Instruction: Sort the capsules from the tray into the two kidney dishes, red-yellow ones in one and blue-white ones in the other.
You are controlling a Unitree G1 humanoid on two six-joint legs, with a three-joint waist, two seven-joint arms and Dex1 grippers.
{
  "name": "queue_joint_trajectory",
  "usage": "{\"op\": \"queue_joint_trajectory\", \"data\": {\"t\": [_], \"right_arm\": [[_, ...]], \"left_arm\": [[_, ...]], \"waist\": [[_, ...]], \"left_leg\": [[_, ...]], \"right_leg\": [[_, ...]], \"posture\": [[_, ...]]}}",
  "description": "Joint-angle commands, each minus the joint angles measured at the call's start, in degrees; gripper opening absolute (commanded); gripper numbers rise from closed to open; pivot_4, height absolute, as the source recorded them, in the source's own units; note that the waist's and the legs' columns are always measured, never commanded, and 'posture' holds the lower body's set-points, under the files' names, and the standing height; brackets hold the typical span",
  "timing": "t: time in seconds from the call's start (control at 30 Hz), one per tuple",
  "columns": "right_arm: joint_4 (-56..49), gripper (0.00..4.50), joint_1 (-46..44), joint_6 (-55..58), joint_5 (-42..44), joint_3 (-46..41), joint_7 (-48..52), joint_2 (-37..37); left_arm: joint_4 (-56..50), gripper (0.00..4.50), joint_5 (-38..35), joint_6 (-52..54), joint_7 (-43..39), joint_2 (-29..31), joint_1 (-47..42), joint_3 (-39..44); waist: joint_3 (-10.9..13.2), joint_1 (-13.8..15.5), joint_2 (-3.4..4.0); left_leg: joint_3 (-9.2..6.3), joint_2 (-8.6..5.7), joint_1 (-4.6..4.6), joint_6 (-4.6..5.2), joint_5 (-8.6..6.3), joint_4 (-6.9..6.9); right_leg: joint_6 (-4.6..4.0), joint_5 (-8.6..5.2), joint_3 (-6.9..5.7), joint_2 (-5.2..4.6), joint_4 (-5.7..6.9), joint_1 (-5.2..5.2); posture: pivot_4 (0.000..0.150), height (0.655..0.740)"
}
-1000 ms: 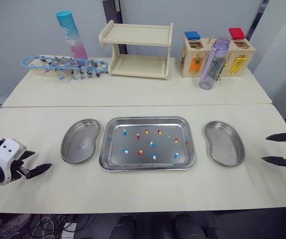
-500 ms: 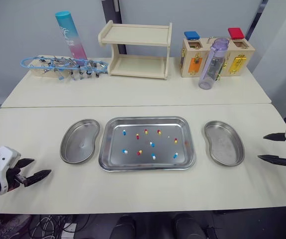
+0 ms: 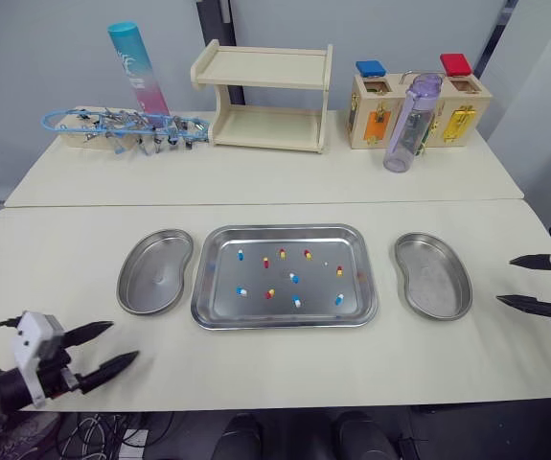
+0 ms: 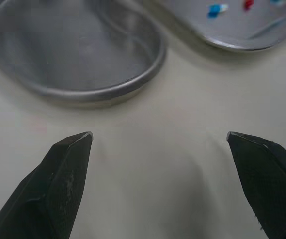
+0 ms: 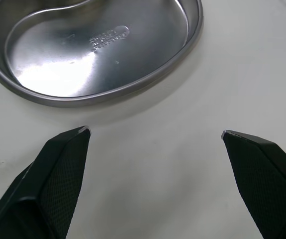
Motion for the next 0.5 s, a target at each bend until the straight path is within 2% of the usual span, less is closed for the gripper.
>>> {"op": "queue_joint_trajectory", "data": {"t": [0.03, 0.2, 0.27, 0.4, 0.5], "right_arm": [[-0.4, 4.48, -0.7, 2.0, 1.8, -3.4, -1.6, -0.4], [-1.7, 4.48, 0.8, 3.4, 2.2, -4.9, -1.5, -1.5], [-6.0, 4.48, 2.0, 4.1, 3.3, -5.8, -0.7, -1.9], [-25.6, 4.48, 5.1, 10.9, 8.1, -5.5, -1.4, 0.2], [-41.1, 4.48, 4.3, 18.6, 9.3, -0.1, -5.4, 3.5]], "left_arm": [[-10.6, 4.50, -2.0, -3.6, 2.9, -7.1, 2.3, -2.9], [-15.3, 4.50, -0.5, -4.8, 6.5, -13.4, 3.8, -6.8], [-15.3, 4.50, -0.8, -6.4, 7.4, -15.7, 3.7, -7.8], [-14.5, 4.50, 0.0, -7.5, 9.7, -17.3, 3.5, -8.3], [-14.0, 4.50, 0.0, -8.0, 10.3, -17.2, 3.4, -8.3]], "waist": [[0.0, 0.1, 0.02], [0.0, 0.4, -0.01], [-0.1, 0.4, 0.03], [-0.1, 0.2, 0.08], [-0.1, 0.2, 0.06]], "left_leg": [[0.00, -0.01, -0.01, 0.00, 0.00, 0.02], [-0.01, -0.02, 0.01, 0.00, 0.00, 0.06], [0.00, -0.05, 0.01, 0.01, 0.00, 0.07], [0.00, -0.01, 0.03, 0.03, -0.02, 0.07], [0.00, 0.01, 0.03, 0.03, -0.02, 0.08]], "right_leg": [[0.00, 0.00, 0.01, 0.00, -0.03, 0.00], [0.00, 0.01, -0.01, 0.01, -0.05, 0.06], [0.00, 0.01, 0.01, -0.01, -0.09, 0.09], [0.01, 0.01, 0.00, 0.02, -0.09, 0.09], [0.01, 0.01, 0.00, 0.03, -0.10, 0.10]], "posture": [[0.150, 0.7400], [0.150, 0.7400], [0.150, 0.7400], [0.150, 0.7400], [0.150, 0.7400]]}}
